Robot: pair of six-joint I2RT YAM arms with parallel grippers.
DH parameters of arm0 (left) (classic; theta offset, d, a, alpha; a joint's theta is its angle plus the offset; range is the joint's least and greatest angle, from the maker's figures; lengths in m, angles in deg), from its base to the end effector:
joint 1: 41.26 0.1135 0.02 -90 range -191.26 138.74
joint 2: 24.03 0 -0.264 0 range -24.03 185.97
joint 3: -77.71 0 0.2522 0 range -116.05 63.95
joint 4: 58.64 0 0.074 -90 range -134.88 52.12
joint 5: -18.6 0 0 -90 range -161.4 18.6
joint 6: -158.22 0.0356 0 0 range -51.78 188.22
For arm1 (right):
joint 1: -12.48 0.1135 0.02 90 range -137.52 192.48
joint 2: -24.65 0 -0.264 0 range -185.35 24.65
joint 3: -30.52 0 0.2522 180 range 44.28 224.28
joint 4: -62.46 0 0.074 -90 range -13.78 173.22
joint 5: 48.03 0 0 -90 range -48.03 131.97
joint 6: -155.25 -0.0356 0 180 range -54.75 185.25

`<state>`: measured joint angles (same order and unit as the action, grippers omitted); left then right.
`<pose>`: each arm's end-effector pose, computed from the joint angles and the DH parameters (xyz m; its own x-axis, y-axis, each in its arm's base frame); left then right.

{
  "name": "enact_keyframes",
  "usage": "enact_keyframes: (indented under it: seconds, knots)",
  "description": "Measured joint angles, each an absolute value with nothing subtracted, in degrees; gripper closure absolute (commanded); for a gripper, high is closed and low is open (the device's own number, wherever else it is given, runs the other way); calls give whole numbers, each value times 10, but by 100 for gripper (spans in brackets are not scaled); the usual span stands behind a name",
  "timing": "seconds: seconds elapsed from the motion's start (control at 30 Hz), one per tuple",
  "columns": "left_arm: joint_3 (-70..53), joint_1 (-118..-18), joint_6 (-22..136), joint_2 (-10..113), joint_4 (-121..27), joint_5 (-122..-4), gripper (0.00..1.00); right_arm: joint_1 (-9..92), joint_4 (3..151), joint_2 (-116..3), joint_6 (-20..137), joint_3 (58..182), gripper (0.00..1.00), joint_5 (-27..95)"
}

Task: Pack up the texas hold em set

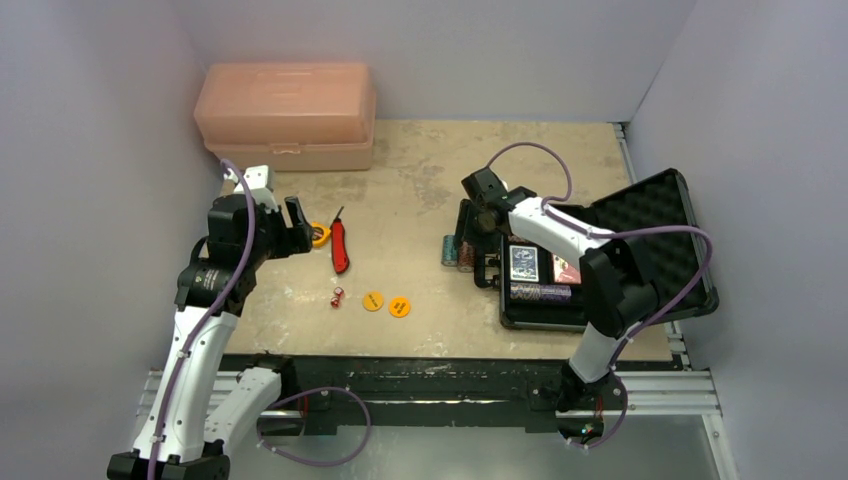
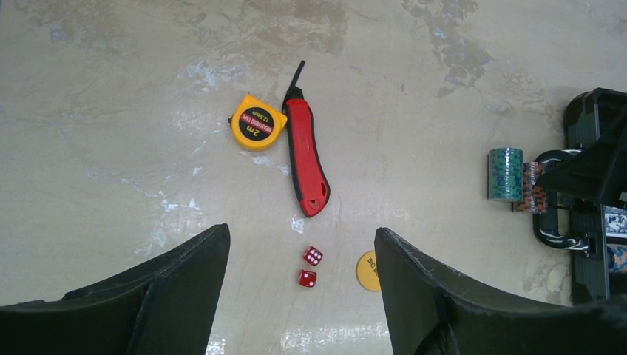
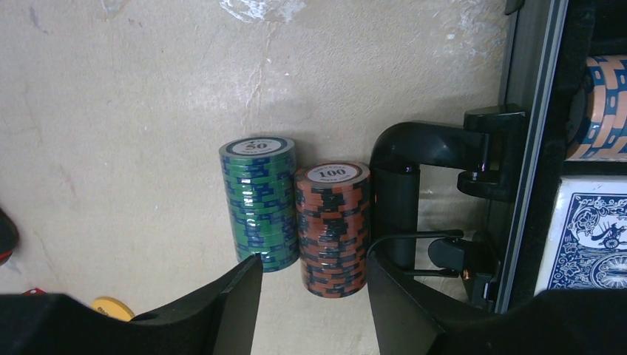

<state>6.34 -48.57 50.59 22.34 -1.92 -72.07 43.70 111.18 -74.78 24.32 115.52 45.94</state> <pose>0.1584 -0.0199 0.3535 -0.5325 -0.2370 -0.8125 -0.0461 0.9667 -0.2518 0.3065 0.1829 0.2134 -0.8977 0.2202 -0.3817 0.1294 0.9598 0.2492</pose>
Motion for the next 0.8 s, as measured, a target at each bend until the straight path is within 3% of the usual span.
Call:
enact_keyframes:
  seconds: [0.8]
  knots:
    - [63, -492, 506, 222, -19, -721, 30, 439, 1115, -792, 250, 1165, 48, 477]
